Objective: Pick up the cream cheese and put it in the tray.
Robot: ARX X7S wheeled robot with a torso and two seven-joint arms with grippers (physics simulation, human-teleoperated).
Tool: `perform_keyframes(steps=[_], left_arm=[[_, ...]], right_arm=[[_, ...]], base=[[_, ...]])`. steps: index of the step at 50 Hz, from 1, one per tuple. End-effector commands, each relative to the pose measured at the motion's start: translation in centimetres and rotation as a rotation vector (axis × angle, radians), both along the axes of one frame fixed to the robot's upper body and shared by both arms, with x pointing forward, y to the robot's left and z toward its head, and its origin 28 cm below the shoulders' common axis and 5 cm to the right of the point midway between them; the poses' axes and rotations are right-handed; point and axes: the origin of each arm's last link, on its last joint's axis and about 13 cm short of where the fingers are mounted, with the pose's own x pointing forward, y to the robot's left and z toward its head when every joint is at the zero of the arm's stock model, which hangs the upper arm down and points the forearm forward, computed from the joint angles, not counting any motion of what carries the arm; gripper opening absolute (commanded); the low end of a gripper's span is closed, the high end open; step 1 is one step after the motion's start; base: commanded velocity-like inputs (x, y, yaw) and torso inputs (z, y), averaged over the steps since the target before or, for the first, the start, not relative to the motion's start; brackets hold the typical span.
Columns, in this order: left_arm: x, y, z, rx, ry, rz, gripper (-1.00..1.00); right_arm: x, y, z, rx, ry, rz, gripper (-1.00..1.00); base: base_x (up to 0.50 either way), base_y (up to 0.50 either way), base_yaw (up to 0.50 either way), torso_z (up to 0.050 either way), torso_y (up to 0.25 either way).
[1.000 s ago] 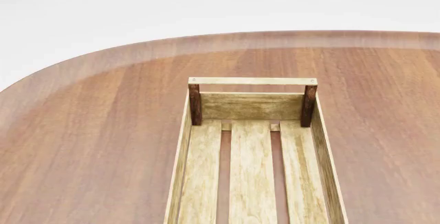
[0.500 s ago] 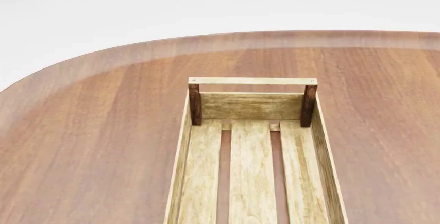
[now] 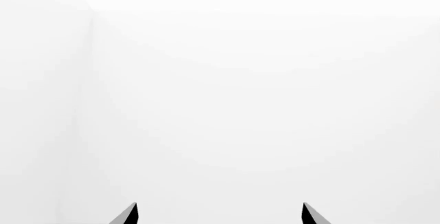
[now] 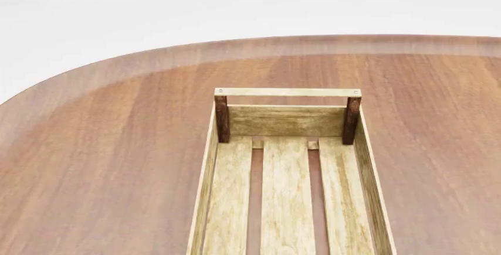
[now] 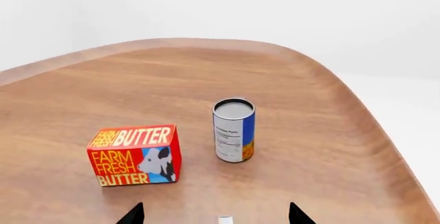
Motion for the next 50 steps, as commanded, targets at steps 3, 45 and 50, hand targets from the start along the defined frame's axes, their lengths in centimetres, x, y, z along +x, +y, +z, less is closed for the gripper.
perform_keyframes(steps=[3, 45, 50], left_arm=[[0.1, -0.1, -0.1, 0.002, 0.004, -0.002, 1.0], [0.0, 0.0, -0.1, 0.002, 0.004, -0.002, 1.0], [0.0, 0.0, -0.1, 0.002, 0.005, -0.003, 1.0]], right_arm=[[0.2, -0.9, -0.5, 0.036, 0.009, -0.01, 1.0], [1.6, -2.6, -2.9, 0.127, 0.091, -0.039, 1.0], [1.9, -2.8, -3.2, 0.135, 0.104, -0.042, 1.0]], base=[[0.0, 0.0, 0.0, 0.0, 0.0], [0.0, 0.0, 0.0, 0.0, 0.0], [0.0, 0.0, 0.0, 0.0, 0.0]])
